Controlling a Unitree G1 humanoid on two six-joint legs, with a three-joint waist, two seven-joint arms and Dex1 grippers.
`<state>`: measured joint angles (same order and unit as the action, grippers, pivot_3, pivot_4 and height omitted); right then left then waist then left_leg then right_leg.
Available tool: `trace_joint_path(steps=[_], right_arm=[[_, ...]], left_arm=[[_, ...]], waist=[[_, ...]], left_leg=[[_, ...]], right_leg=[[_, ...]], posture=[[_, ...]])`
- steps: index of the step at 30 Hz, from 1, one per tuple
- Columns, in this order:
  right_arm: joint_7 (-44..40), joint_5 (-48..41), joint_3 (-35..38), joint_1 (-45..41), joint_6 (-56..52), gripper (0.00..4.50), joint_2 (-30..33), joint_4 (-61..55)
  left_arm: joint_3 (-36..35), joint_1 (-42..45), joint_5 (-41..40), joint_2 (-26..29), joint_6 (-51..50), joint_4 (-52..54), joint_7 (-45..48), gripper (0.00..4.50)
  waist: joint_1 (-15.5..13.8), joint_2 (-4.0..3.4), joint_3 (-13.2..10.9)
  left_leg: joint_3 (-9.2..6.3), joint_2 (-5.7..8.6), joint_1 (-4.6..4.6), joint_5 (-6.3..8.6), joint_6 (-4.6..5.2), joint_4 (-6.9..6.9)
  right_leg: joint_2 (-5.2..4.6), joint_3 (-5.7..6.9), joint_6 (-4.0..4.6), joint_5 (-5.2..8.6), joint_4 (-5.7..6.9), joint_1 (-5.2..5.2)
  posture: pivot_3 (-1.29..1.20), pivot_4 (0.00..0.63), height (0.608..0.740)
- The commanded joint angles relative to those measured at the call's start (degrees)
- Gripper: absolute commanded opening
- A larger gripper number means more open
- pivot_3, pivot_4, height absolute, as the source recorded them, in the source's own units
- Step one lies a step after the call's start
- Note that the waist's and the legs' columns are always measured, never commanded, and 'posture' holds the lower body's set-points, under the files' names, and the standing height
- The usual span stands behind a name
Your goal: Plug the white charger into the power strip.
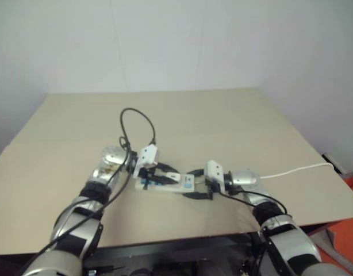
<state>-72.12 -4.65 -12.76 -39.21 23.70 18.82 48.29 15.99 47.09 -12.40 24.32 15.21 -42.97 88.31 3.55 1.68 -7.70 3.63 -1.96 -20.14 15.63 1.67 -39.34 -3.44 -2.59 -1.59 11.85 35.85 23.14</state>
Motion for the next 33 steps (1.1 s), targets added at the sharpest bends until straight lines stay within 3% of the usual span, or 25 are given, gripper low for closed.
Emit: trace_joint_path(steps=[1, 10, 19, 23, 33], right_arm=[[-1.4, 1.8, -1.2, 1.6, 0.3, 3.41, 0.9, -0.2], [-0.3, 2.2, -1.3, 1.7, 0.2, 3.41, 0.7, 0.1], [0.0, 2.4, -1.3, 1.8, 0.0, 3.41, 0.5, 0.0], [0.0, 2.4, -1.3, 2.0, 0.1, 3.41, 0.6, 0.0], [0.0, 2.5, -1.3, 1.9, -0.2, 3.41, 0.6, -0.4]], left_arm=[[1.9, -2.2, 6.7, 2.2, -0.7, -5.8, -2.3, 1.03], [3.6, -2.9, 9.9, 2.9, 7.0, -7.1, -5.8, 1.03], [1.3, -2.3, 5.6, 2.4, -4.5, -7.0, -3.7, 1.03], [0.9, -2.1, 5.8, 2.7, -4.9, -7.6, -3.2, 1.03], [-2.6, -2.6, 4.6, 3.2, -0.9, -5.3, 0.4, 4.03]], waist=[[0.0, 0.00, 0.0], [-0.4, -0.01, 0.1], [-0.6, -0.05, 0.2], [-0.6, -0.04, 0.2], [-0.4, 0.10, 0.1]], left_leg=[[-0.01, 0.00, 0.04, 0.00, 0.00, 0.04], [-0.02, -0.01, 0.19, 0.00, 0.00, 0.09], [-0.03, -0.02, 0.34, 0.00, 0.00, 0.13], [-0.03, -0.01, 0.34, 0.00, 0.00, 0.21], [-0.10, -0.01, -0.08, 0.00, -0.01, 0.46]], right_leg=[[0.00, 0.00, -0.01, 0.04, -0.01, -0.01], [-0.02, -0.02, 0.04, 0.07, 0.00, -0.10], [0.01, -0.04, 0.20, 0.19, 0.02, -0.15], [0.02, -0.05, 0.19, 0.20, 0.01, -0.12], [0.00, 0.03, 0.27, 0.18, -0.12, 0.27]], posture=[[0.00, 0.150, 0.740], [0.00, 0.150, 0.740], [0.00, 0.150, 0.740], [0.00, 0.150, 0.740], [0.00, 0.150, 0.740]])
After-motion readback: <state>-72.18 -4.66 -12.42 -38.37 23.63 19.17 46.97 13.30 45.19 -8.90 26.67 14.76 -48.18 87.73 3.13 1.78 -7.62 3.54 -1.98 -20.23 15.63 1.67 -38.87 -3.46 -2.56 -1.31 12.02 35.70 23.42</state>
